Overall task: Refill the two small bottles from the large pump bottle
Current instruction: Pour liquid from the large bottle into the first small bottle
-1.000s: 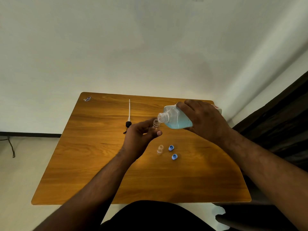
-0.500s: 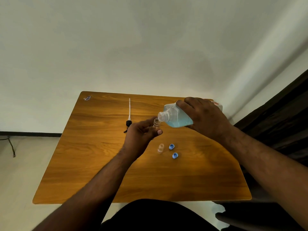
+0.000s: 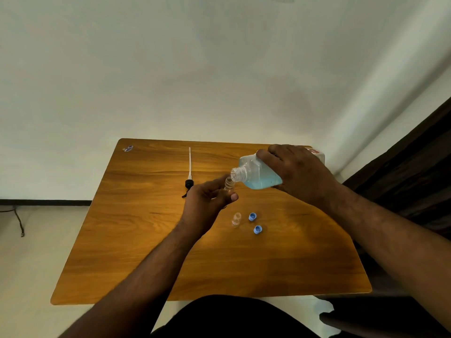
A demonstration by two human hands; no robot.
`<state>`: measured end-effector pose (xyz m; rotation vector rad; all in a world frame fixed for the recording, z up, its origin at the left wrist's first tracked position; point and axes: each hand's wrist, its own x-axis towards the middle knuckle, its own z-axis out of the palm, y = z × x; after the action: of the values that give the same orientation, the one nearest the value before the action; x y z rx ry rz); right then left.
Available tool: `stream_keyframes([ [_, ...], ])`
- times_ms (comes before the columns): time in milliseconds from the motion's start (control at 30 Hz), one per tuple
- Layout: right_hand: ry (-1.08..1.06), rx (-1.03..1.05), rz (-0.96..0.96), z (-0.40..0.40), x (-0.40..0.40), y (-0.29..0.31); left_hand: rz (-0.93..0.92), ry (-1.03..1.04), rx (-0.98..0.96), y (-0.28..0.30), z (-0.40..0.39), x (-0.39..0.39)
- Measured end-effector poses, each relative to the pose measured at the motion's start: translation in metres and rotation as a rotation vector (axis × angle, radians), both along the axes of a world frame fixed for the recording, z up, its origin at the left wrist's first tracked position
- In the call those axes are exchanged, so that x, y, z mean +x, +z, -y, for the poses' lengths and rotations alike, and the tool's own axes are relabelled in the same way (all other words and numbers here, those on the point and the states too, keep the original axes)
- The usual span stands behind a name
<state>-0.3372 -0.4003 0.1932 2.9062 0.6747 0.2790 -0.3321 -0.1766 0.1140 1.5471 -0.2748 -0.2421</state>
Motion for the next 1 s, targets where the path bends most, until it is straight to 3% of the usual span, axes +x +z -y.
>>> stream_keyframes([
  [1000, 0.011, -0.027, 0.027, 0.0005, 0.0036, 0.0039, 0.004, -0.002, 0.001, 0.0024, -0.0003, -0.0001],
])
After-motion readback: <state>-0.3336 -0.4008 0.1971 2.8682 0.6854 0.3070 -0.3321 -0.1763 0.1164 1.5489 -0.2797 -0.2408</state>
